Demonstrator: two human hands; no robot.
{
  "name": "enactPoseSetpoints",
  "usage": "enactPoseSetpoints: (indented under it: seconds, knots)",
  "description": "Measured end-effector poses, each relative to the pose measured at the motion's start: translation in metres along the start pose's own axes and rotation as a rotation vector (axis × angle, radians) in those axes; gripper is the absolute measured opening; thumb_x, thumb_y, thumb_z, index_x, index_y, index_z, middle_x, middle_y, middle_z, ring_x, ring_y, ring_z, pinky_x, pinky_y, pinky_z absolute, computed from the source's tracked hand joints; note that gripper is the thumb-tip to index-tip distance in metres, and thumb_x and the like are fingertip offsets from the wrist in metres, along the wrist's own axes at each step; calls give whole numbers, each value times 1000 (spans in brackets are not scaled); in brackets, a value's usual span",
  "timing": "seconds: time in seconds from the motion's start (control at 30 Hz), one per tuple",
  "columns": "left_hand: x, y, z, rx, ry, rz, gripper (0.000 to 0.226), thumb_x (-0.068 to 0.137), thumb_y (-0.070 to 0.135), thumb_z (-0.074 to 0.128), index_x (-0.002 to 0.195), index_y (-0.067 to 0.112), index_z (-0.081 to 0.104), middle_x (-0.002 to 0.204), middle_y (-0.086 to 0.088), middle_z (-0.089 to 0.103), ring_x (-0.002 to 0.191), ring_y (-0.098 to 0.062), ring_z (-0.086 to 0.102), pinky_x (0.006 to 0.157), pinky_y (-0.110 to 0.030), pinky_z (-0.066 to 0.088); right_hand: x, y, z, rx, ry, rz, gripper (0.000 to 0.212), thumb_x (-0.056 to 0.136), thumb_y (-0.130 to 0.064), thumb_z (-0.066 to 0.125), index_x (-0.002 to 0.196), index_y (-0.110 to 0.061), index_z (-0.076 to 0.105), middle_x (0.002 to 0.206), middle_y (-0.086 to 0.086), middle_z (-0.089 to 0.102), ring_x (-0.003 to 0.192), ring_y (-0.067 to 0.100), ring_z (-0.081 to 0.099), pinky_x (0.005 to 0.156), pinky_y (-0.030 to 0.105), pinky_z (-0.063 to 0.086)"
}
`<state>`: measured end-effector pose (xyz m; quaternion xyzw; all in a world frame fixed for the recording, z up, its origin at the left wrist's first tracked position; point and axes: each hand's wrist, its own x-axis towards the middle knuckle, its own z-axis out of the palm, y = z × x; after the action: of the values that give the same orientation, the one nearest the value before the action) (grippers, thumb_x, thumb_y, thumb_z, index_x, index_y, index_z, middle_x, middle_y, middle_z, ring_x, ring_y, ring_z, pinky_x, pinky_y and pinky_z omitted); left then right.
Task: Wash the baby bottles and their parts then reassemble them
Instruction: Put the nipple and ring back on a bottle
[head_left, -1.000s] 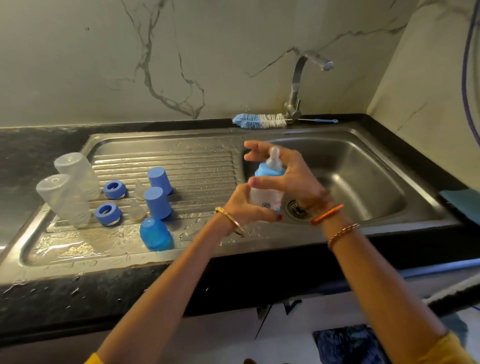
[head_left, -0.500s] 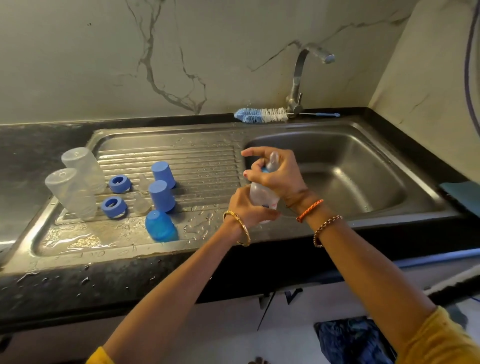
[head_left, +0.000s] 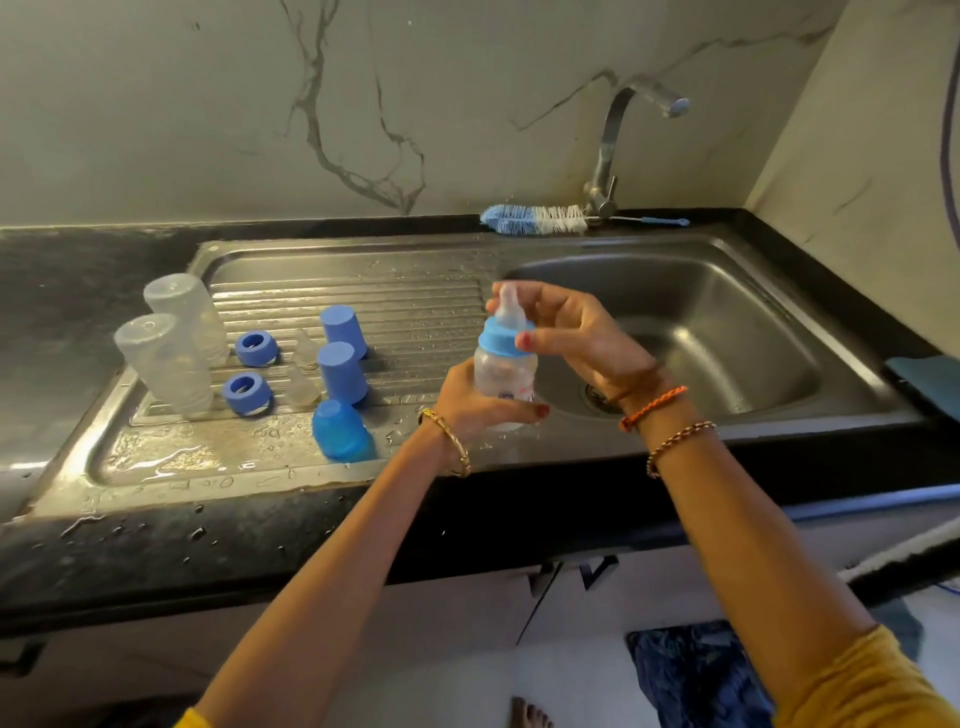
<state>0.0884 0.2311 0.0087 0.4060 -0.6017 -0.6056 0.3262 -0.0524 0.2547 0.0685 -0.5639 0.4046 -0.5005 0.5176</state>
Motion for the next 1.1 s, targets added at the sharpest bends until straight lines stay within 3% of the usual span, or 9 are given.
enactPoseSetpoints:
  seconds: [0.07, 0.13, 0.23, 0.3, 0.4, 0.77, 0.87, 1.0, 1.1]
  knots:
    - [2, -4, -6, 100, 14, -1, 45, 58, 16, 87, 94, 15, 60, 83, 1, 63, 78, -11, 62, 74, -22, 54, -2, 8, 0, -168, 28, 17, 43, 78, 8, 63, 119, -1, 53, 103, 1, 64, 90, 3, 64, 77, 17, 50]
    - [1, -9, -10, 399, 107, -4, 65, 45, 44, 87, 100, 21, 60, 94, 0, 64, 97, -22, 57, 89, -35, 48, -3, 21, 3, -240, 105, 20, 45, 79, 11, 61, 121, -2, 53, 107, 4, 63, 89, -1, 64, 79, 16, 51]
    - [-4, -14, -16, 650, 239, 8, 80, 53, 38, 87, 120, 16, 50, 102, 1, 56, 104, -23, 50, 89, -33, 43, -1, 41, 14, -375, 195, -21, 47, 77, 6, 67, 121, -3, 55, 115, 7, 62, 95, -1, 61, 93, 24, 49]
    - [-8, -14, -20, 609, 251, 37, 79, 56, 33, 87, 122, 14, 49, 106, -3, 60, 96, -20, 54, 81, -28, 44, 1, 48, 23, -444, 227, -43, 48, 77, 0, 70, 123, -3, 56, 116, 2, 61, 105, 10, 59, 98, 32, 46]
    - [-11, -16, -24, 541, 242, 25, 68, 62, 27, 84, 120, 13, 52, 107, -5, 63, 87, -14, 52, 76, -24, 42, 5, 50, 31, -503, 223, -64, 52, 76, -7, 73, 125, -5, 56, 118, 4, 63, 107, 14, 59, 96, 31, 47]
    - [-20, -19, -24, 493, 279, 0, 68, 61, 23, 85, 120, 12, 54, 112, -6, 64, 92, -14, 56, 78, -22, 43, -5, 52, 40, -375, 228, -46, 54, 72, -7, 76, 122, -11, 58, 115, -1, 63, 109, 15, 60, 92, 30, 50]
    - [-22, -21, -24, 472, 274, -9, 69, 64, 23, 83, 124, 12, 51, 116, -7, 63, 102, -20, 58, 84, -26, 46, -7, 51, 43, -332, 242, -33, 52, 73, -7, 75, 122, -9, 58, 115, 1, 62, 108, 14, 60, 91, 25, 51]
    - [-23, -23, -25, 466, 277, 31, 69, 63, 23, 84, 123, 9, 53, 114, -9, 64, 101, -22, 60, 82, -26, 48, -9, 48, 49, -246, 287, -9, 40, 81, -9, 67, 120, -10, 58, 111, 0, 63, 101, 9, 59, 86, 16, 49]
    - [-23, -24, -25, 458, 278, 37, 70, 62, 22, 85, 122, 9, 53, 114, -8, 64, 100, -21, 60, 82, -27, 48, -10, 50, 49, -221, 341, 42, 34, 86, -16, 62, 119, -9, 60, 112, 3, 64, 106, 12, 59, 95, 24, 47]
